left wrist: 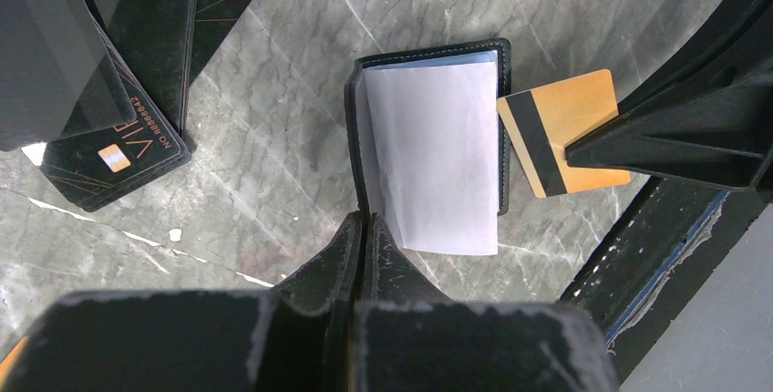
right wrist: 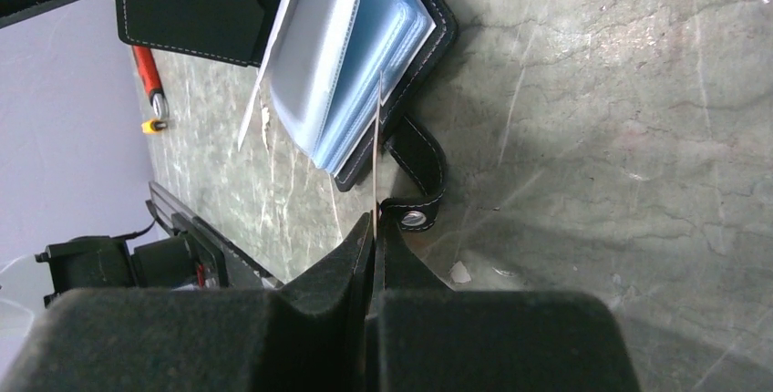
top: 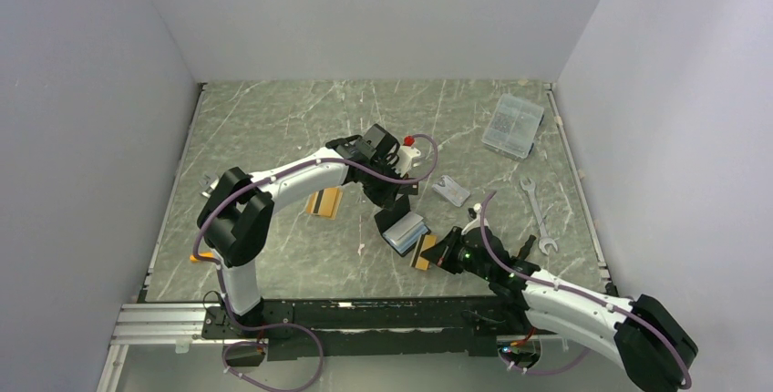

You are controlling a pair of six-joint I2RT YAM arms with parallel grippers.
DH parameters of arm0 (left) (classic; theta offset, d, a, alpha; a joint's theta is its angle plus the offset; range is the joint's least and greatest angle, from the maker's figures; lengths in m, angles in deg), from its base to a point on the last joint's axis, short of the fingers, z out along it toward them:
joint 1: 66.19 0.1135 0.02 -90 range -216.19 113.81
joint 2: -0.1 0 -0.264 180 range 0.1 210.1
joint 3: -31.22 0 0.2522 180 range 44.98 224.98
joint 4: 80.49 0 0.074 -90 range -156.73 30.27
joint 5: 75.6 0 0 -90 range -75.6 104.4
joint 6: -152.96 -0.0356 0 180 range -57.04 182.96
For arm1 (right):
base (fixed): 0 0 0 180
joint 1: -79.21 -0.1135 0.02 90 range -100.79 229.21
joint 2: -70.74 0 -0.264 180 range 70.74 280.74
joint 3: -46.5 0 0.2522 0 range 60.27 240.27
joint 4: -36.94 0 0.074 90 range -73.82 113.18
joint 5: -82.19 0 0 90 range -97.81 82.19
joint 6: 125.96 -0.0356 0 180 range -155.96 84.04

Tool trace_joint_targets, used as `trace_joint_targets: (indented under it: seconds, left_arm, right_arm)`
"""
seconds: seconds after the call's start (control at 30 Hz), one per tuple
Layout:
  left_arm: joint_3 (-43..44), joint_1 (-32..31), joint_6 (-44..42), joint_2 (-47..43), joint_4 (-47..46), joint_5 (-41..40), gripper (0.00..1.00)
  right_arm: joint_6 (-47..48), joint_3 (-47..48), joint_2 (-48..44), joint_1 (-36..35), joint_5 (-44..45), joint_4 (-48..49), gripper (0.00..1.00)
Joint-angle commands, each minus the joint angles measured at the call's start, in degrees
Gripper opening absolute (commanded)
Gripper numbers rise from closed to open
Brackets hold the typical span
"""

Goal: Put the credit cards into the card holder
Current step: Open the card holder at the center of the board.

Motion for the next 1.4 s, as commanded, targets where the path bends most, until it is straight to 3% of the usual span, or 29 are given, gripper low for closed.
trace_joint_targets:
  seconds: [0.0,0.33,0.93,1.37]
  left_arm:
    - [0.28,0.17,-0.87,-0.15,0.71,-0.07,0.00]
    - [0.12,0.17,-0.87,-0.11,0.59,-0.11,0.00]
    - [-0.08,0.17,-0.96,-0.07,0.47,0.31,0.00]
    - [-0.09,0.14,-0.96,-0.34,0.38,0.27,0.00]
  right_arm:
    - [0.56,0.41,1.30,0.06,-0.87,3.14,0.00]
    - [1.60,1.61,0.04,0.06,-0.63,1.45,0.00]
    - [4.32,5.30,8.10,0.15,-2.61,5.99,0.00]
    - [4.14,4.45,-5.22,0.30,-2.16,-11.81,0.00]
